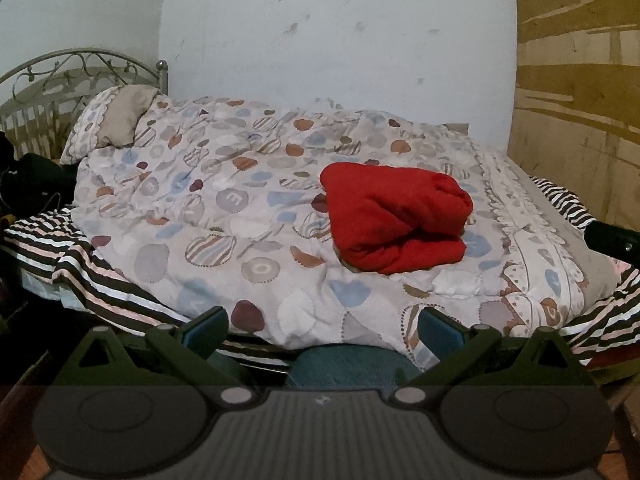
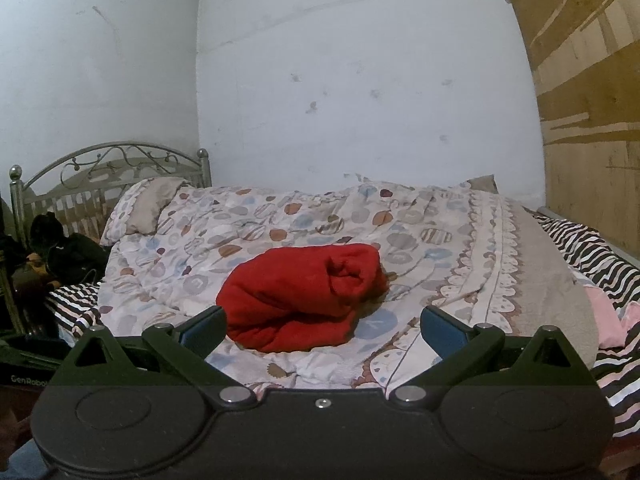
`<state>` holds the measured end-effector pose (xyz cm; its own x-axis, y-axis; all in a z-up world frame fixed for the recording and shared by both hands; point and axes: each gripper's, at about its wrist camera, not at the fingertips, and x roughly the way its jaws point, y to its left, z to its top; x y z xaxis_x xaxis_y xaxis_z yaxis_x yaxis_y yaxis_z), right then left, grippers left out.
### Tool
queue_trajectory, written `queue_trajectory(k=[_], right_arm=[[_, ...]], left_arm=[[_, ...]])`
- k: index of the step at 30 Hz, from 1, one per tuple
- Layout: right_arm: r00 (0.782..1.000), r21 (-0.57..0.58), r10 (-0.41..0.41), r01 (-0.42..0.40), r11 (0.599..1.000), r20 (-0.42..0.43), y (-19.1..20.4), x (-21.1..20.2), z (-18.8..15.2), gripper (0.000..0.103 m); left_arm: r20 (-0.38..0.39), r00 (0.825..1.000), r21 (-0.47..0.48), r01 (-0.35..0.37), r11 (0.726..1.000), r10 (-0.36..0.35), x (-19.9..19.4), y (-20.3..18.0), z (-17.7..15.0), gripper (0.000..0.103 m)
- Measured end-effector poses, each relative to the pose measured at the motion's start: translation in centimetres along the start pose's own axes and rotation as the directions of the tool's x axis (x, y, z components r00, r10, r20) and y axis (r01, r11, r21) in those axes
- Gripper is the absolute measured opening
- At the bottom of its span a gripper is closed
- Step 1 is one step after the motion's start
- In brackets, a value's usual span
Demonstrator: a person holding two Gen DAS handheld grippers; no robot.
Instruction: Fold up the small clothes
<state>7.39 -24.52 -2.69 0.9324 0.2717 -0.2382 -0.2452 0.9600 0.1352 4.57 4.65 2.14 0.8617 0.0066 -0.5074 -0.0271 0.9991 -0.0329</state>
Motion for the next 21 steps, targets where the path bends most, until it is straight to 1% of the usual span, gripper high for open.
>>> queue_trajectory(k=[12,21], right_arm=[[1.000,-0.002,-0.001,0.001,1.000,-0.001,0.04,0.00,-0.06,0.103],[1.000,-0.002,0.000,0.000,1.000,-0.001,0.04,0.01,-0.02,0.103]], left_arm=[[-0.003,1.000,0.001,-0.003,1.000,0.003,0.10,0.24,-0.04,0.102],[-0.005,1.000,-0.008,-0.022,1.000,0.022,0.10,0.40,-0.23,0.102]])
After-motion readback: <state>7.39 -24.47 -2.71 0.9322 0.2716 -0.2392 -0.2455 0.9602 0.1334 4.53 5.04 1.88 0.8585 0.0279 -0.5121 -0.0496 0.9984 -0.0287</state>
